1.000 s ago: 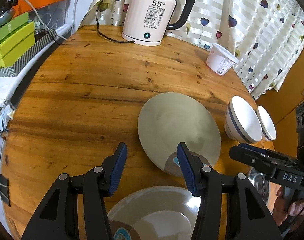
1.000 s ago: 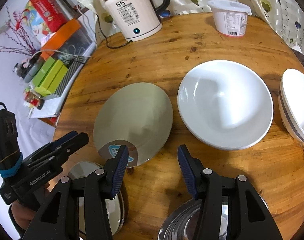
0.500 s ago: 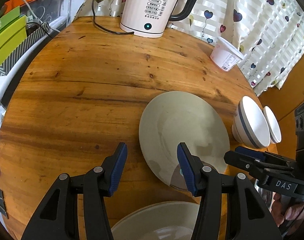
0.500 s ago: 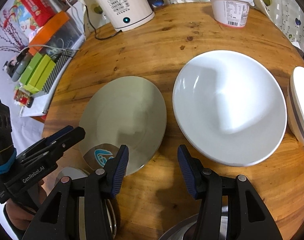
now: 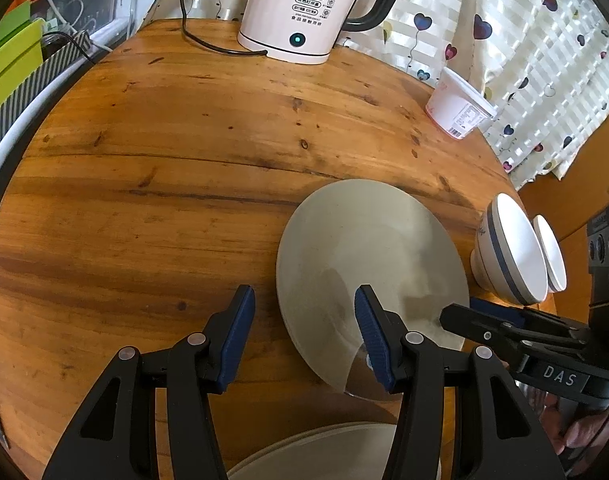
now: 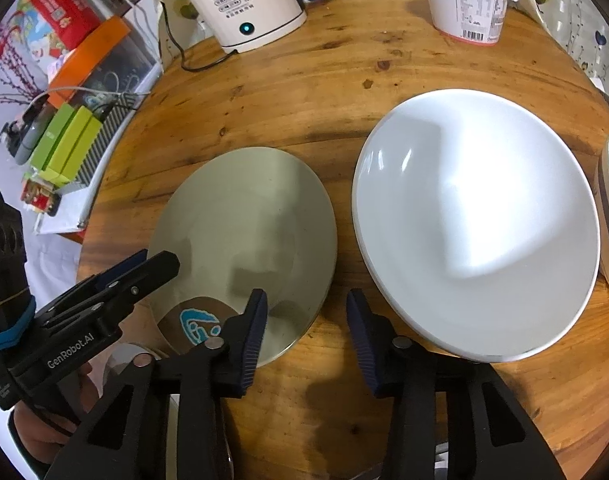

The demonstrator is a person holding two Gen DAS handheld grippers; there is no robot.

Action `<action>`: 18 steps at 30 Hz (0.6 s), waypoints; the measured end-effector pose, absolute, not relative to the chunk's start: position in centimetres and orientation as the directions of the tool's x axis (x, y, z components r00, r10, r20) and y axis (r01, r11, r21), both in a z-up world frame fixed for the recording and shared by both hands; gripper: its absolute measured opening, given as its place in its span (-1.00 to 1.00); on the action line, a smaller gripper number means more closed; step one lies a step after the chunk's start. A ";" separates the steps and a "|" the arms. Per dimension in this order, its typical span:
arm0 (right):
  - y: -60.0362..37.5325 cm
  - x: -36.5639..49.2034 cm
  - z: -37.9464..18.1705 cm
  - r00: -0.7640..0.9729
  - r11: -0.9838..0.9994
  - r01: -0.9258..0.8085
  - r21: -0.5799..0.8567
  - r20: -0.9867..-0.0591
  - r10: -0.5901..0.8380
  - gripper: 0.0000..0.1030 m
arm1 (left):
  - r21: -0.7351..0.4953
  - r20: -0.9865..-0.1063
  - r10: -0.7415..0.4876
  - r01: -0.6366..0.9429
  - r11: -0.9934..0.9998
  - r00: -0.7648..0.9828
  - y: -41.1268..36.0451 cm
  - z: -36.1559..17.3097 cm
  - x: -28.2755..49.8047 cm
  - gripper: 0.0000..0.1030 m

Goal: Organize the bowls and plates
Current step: 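Lower the left gripper onto the plate's rim and close it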

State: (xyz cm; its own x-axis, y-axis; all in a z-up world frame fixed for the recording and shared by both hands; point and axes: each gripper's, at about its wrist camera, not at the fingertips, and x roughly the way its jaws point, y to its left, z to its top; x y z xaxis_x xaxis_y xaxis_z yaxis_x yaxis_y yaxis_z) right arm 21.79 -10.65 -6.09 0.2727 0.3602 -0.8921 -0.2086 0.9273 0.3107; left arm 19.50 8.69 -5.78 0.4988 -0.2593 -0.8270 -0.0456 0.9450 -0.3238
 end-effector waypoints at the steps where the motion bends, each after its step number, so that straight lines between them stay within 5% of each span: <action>1: -10.6 21.8 -6.1 0.272 0.927 -0.208 0.311 -0.892 0.360 -0.28 | -0.325 -0.826 -0.261 -0.044 0.945 0.499 8.6 -5.8 19.5 0.03; 18: -10.2 21.7 -6.0 0.280 0.916 -0.221 0.335 -0.878 0.388 -0.53 | -0.329 -0.817 -0.268 -0.031 0.944 0.511 8.5 -5.5 19.3 -0.17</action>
State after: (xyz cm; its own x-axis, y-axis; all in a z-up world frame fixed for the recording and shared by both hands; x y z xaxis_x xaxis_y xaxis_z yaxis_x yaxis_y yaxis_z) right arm 21.67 -10.23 -5.96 0.2798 0.3881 -0.8781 -0.2209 0.9161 0.3345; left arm 19.30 8.54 -5.55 0.5112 -0.2681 -0.8166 -0.0309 0.9438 -0.3292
